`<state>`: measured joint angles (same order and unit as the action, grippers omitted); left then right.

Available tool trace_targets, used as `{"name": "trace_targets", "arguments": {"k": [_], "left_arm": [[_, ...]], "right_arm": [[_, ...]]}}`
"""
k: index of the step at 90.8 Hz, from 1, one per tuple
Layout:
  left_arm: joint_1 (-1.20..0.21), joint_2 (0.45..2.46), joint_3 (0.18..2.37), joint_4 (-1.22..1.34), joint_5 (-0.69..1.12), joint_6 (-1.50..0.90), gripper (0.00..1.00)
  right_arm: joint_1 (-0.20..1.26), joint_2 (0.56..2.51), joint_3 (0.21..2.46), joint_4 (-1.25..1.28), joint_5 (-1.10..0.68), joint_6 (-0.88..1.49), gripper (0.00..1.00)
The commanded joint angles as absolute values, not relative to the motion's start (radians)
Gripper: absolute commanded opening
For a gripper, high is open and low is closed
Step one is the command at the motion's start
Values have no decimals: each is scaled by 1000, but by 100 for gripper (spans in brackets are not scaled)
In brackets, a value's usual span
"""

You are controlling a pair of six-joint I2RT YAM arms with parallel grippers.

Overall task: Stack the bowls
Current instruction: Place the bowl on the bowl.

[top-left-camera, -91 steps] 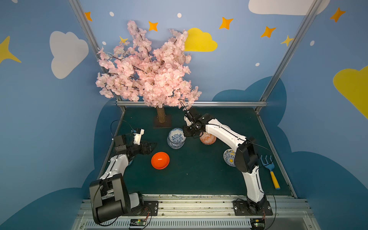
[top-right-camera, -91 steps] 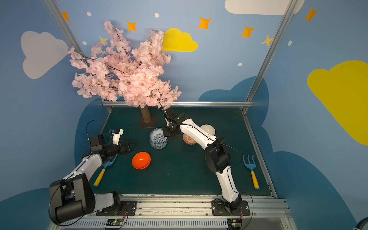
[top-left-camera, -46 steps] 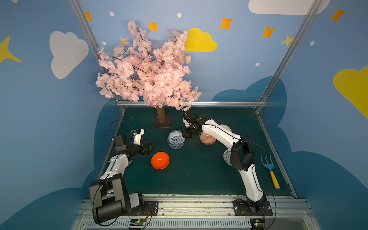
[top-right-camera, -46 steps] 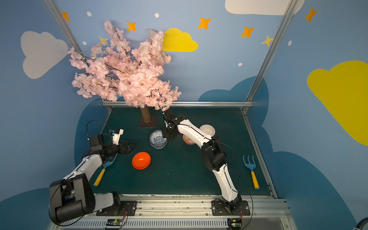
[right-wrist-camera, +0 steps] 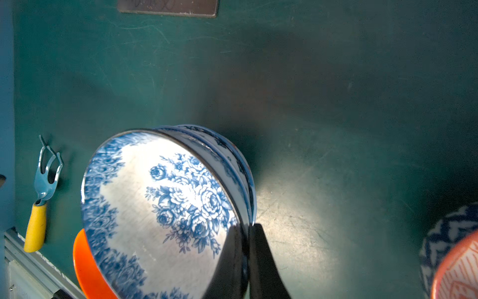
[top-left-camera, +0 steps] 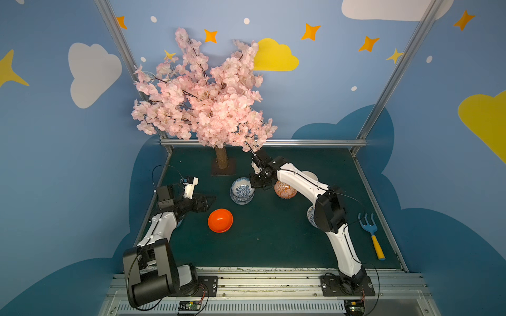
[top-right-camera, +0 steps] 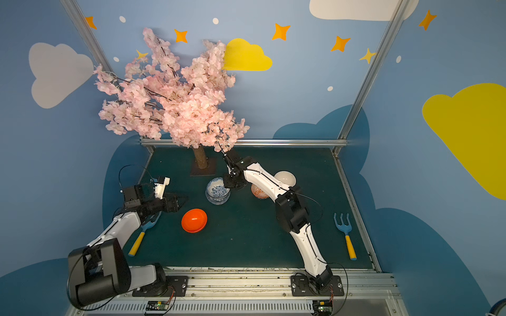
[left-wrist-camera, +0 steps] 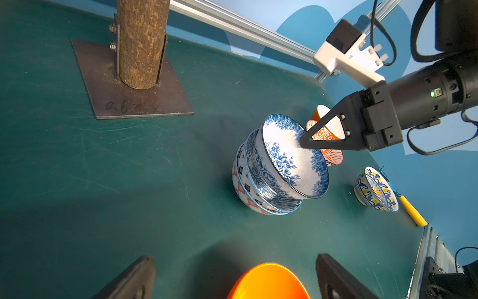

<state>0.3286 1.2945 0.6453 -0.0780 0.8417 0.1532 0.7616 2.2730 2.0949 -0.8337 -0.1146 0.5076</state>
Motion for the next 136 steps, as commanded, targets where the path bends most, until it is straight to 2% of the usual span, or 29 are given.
{"name": "trace_targets", "arguments": {"k": [1,58,79,86,112,136], "left_arm": [[327,1292,652,-86,866,167,100],[327,1287,649,-87,880,173,100],[327,1286,647,-87,882,177,100],[327,1285,647,-87,883,179,100],[325,1287,648,-89,883,179,100],[325,1288,649,-89,884,181,100]], "right_arm": [[765,2283,2134,-839,-116,506,0],[774,2328,2181,-883,-75,495,0],[784,2314,2177,-897,-62,489,35],[786,2309,2177,-901,-56,486,41],[786,2283,2175,-914,-6,470,47],[787,2288,2172,-910,-29,472,43]]}}
